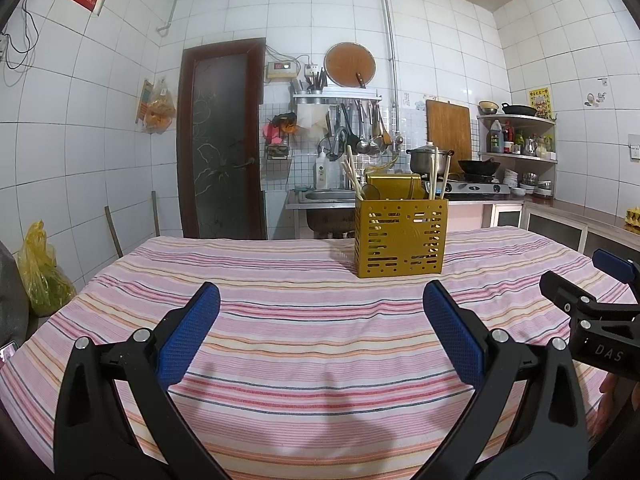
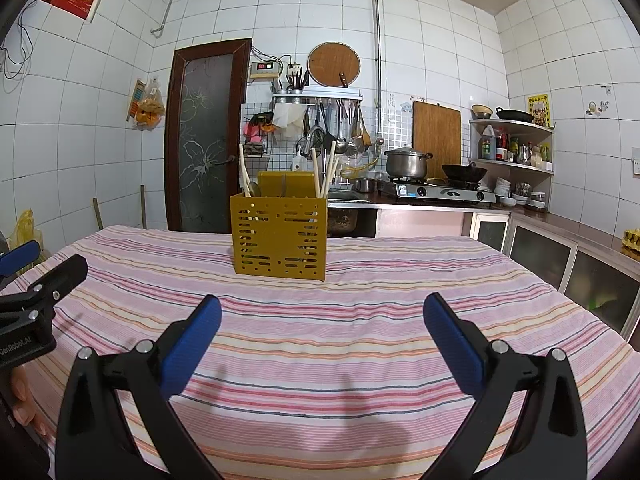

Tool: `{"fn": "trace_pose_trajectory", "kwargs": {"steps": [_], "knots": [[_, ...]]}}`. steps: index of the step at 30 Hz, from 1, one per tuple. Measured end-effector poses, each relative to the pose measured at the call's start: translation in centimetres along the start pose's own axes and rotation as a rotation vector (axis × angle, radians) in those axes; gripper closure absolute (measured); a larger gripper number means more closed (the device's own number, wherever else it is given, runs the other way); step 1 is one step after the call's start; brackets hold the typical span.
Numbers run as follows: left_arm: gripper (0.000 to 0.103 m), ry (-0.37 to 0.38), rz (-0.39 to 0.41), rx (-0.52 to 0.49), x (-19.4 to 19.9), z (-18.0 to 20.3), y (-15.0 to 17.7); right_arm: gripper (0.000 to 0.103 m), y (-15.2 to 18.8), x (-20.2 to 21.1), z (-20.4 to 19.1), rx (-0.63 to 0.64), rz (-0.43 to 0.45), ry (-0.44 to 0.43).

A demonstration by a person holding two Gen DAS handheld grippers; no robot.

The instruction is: Organize utensils

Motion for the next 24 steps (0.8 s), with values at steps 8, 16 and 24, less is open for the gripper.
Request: {"fn": "trace_pose_trajectory", "kwargs": {"steps": [8,16,24], "knots": [[0.005,0.000,0.000,0.000,0.00,-0.01,0.00,0.004,-0.07,-0.02,0.14,-0.002,-0.002,0.000],[0.005,0.000,0.001,0.000,0.00,-0.02,0.00,0.004,-0.07,0.00,0.20,-0.003,-0.001,-0.001],[0.005,0.000,0.000,0.000,-0.01,0.00,0.02,0.004,-0.07,0.02,0.23,-0.002,0.000,0.000]]}}
Point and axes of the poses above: each gripper's, at about its wrist camera, not at the fingertips, and x roughly against the way its jaws point, z to its right, y to its underside, the point moved 9 cm from there along -x, roughly the way its jaws point, and after that the axes turned 1 degree about -z, right-handed, at the moved point
